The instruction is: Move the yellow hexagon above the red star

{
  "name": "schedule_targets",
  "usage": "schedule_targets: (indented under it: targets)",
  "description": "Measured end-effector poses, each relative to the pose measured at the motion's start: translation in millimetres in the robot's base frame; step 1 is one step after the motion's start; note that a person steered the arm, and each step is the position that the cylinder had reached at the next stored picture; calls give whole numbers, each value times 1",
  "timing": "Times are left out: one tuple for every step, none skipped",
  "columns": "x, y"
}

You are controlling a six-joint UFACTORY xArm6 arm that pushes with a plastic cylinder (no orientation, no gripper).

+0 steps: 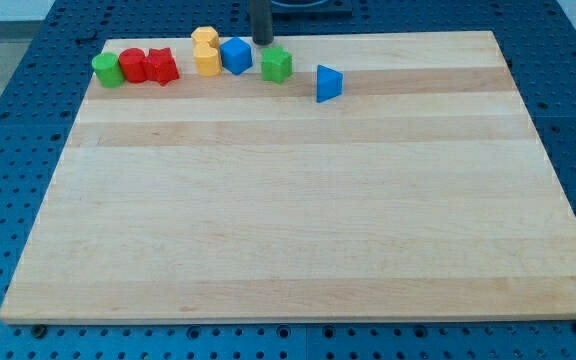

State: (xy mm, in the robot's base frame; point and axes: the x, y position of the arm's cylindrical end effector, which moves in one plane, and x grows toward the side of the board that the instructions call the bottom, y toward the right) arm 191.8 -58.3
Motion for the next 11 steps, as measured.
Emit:
schedule_targets:
  targets:
    - [0,-7]
    - [0,-13]
    - [0,-38]
    - [0,-60]
    - [-1,-78]
    - [0,-96]
    - [0,-111]
    - [0,-120]
    - [0,-121]
    - [-1,-134]
    - [-1,-159]
